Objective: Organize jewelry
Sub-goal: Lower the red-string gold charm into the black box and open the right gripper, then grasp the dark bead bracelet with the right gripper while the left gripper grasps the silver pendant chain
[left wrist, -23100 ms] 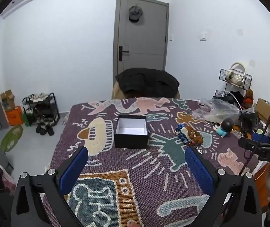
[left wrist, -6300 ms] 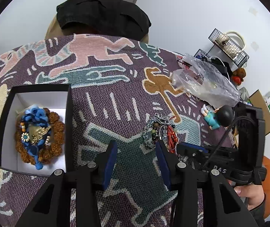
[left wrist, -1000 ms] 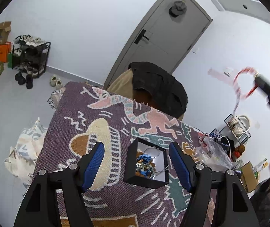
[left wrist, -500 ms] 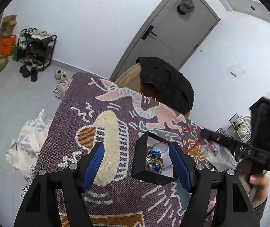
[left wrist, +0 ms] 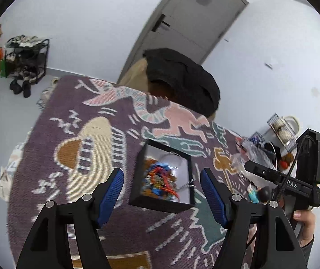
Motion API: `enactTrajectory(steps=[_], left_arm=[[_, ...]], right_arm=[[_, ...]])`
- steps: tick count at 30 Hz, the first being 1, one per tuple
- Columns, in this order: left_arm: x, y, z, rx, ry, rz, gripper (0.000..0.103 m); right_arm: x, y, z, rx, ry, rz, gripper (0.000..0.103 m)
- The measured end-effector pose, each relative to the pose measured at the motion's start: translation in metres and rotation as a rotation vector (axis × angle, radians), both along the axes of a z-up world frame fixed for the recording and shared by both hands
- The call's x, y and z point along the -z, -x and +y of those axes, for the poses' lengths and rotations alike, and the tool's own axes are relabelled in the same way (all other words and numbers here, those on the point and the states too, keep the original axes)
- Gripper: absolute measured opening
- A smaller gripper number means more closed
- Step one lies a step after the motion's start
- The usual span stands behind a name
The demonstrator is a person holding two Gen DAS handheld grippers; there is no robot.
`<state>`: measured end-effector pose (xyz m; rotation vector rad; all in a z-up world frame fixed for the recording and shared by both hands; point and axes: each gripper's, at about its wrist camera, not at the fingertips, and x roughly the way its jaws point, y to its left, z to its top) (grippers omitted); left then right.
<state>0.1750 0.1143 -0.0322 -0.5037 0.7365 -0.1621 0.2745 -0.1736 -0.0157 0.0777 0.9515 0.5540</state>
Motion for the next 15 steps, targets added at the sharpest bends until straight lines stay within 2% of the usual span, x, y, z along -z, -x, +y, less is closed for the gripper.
enactTrajectory(steps=[7,15], left_arm=[[0.008,-0.014,-0.049,0.076,-0.028,0.032,0.072],[0.015,-0.019,-0.090,0.091,-0.053,0.069,0.072]], right_arm=[[0.018,0.001,-0.057,0.086,-0.014,0.030,0.064],[0.048,0.001,-0.099,0.142,-0.003,0.073,0.064]])
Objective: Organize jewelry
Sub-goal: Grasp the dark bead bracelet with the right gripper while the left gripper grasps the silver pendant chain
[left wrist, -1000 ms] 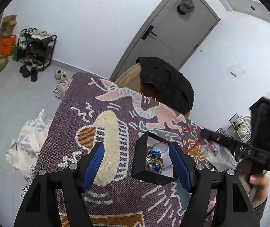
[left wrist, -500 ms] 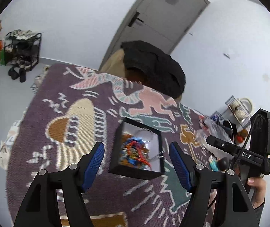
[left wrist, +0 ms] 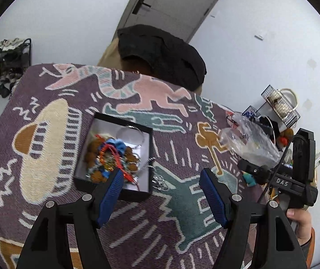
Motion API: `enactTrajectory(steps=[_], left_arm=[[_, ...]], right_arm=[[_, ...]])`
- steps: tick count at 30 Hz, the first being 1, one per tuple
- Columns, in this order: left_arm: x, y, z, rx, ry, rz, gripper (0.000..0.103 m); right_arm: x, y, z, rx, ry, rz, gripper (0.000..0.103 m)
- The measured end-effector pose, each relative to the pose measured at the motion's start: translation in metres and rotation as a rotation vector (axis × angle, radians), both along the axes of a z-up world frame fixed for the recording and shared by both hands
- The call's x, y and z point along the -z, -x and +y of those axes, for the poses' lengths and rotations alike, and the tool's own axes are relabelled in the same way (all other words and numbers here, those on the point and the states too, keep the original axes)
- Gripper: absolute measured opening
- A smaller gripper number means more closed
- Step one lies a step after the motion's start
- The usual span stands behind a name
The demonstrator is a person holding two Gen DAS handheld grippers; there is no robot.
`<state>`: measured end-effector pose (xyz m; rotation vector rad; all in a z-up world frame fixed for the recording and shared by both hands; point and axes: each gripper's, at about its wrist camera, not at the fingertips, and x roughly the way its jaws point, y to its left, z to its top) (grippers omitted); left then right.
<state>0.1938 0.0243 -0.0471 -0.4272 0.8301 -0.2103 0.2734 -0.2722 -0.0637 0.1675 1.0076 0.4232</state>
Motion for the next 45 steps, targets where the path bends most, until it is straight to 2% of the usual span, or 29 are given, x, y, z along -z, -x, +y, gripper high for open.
enactTrajectory(steps=[6,15,18,19,20,26,36,45], left_arm=[[0.008,-0.002,-0.024,-0.027,-0.023,0.042,0.072],[0.029,-0.008,-0.062,-0.079,-0.064,0.090,0.072],[0.038,-0.012,-0.074,-0.115,-0.084,0.098,0.072],[0.040,-0.012,-0.076,-0.129,-0.092,0.100,0.072],[0.042,-0.013,-0.080,-0.142,-0.098,0.100,0.072],[0.058,-0.017,-0.094,-0.204,-0.148,0.092,0.071],[0.084,-0.034,-0.097,-0.291,-0.224,0.145,0.067],[0.092,-0.049,-0.111,-0.345,-0.385,0.160,0.064]], right_arm=[[0.029,-0.007,-0.009,0.008,0.038,0.021,0.063],[0.077,-0.019,-0.006,0.023,0.128,0.063,0.053],[0.077,-0.014,0.000,0.018,0.197,0.004,0.043],[0.077,-0.013,0.000,0.017,0.209,-0.002,0.029],[0.077,-0.012,-0.002,0.019,0.204,-0.003,0.011],[0.078,0.002,-0.025,0.069,0.095,-0.001,0.010],[0.072,0.021,-0.067,0.173,-0.012,-0.041,0.009],[0.058,0.030,-0.073,0.161,-0.065,-0.088,0.009]])
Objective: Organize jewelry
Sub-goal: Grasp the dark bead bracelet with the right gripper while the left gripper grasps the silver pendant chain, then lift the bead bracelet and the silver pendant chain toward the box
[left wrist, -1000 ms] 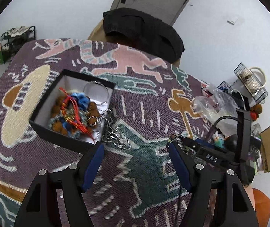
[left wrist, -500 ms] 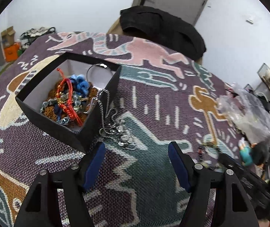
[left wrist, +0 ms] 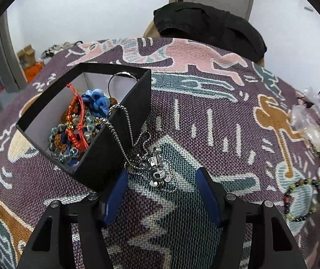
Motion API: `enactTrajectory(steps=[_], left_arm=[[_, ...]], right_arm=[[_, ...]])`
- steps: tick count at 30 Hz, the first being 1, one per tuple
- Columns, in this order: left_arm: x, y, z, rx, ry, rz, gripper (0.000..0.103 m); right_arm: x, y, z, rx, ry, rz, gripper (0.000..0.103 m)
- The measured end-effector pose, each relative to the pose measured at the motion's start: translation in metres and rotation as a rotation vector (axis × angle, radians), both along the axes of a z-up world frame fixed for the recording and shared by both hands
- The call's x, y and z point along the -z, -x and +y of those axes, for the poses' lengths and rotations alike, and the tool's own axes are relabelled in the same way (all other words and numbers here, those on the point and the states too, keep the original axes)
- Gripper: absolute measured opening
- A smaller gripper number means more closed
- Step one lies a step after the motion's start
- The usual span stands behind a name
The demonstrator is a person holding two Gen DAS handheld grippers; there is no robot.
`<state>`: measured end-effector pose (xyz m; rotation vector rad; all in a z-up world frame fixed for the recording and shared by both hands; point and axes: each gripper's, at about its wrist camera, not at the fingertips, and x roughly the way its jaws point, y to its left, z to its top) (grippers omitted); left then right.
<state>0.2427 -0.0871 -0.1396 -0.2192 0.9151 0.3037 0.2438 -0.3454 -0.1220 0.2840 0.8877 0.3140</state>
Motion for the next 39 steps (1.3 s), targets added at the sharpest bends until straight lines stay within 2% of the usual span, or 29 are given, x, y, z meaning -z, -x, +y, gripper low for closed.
enactTrajectory(steps=[2,3,6,13,22,31,39], left_arm=[[0.001,-0.002,-0.001,-0.013,-0.029,0.009,0.058],[0.001,-0.002,0.000,-0.020,-0.041,0.010,0.052],[-0.001,-0.002,0.007,-0.025,-0.025,0.016,0.020],[-0.010,0.009,0.022,0.032,0.097,0.003,0.020],[-0.054,0.025,0.027,0.125,0.187,-0.091,0.020],[-0.124,0.029,0.052,0.177,0.225,-0.243,0.019],[-0.182,0.031,0.087,0.189,0.207,-0.369,0.019]], right_arm=[[0.001,0.000,0.000,-0.004,-0.012,0.002,0.009],[0.002,0.000,-0.001,-0.004,-0.015,0.003,0.009],[-0.001,0.002,-0.003,-0.011,-0.039,0.001,0.010],[-0.024,0.005,0.001,-0.058,-0.140,-0.030,0.010],[-0.055,0.004,0.022,-0.100,-0.173,-0.062,0.010],[-0.096,-0.001,0.046,-0.138,-0.163,-0.119,0.010],[-0.126,-0.007,0.076,-0.179,-0.142,-0.162,0.010]])
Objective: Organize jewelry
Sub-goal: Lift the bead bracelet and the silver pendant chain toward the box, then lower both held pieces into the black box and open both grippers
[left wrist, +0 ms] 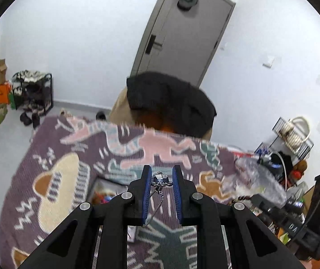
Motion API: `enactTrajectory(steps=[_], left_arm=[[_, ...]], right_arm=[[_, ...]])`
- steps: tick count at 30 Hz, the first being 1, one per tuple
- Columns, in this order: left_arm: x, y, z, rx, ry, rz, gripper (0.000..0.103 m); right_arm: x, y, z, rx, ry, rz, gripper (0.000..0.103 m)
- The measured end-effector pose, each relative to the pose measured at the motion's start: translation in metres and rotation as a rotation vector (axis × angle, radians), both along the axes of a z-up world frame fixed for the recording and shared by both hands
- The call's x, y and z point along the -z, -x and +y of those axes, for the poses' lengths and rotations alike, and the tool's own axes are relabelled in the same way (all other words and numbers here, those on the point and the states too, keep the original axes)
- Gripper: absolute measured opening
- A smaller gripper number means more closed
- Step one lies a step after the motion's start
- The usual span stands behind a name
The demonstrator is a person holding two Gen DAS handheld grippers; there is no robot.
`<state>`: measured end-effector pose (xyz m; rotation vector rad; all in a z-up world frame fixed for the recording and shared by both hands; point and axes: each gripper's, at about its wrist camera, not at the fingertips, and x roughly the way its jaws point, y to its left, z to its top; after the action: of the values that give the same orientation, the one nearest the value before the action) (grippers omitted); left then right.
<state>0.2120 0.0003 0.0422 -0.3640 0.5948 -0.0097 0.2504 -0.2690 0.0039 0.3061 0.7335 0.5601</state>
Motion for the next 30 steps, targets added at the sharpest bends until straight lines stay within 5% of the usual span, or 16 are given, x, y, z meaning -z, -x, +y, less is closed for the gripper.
enactTrajectory(steps=[9,18,20,22,30], left_arm=[[-0.026,-0.003,0.042,-0.008,0.007,-0.048,0.019],[0.006,-0.017,0.064,0.040,0.091,0.059,0.021],[0.016,-0.022,0.069,0.048,0.106,0.110,0.037],[0.027,-0.022,0.078,0.034,0.137,0.133,0.074],[0.046,-0.001,0.116,-0.043,0.165,0.135,0.075]], right_arm=[[-0.027,-0.005,0.043,-0.051,0.028,-0.042,0.010],[-0.034,-0.011,0.084,-0.091,0.071,-0.051,0.010],[-0.033,-0.013,0.092,-0.096,0.077,-0.047,0.009],[-0.031,-0.014,0.100,-0.105,0.086,-0.041,0.010],[-0.011,-0.019,0.141,-0.169,0.115,0.002,0.009]])
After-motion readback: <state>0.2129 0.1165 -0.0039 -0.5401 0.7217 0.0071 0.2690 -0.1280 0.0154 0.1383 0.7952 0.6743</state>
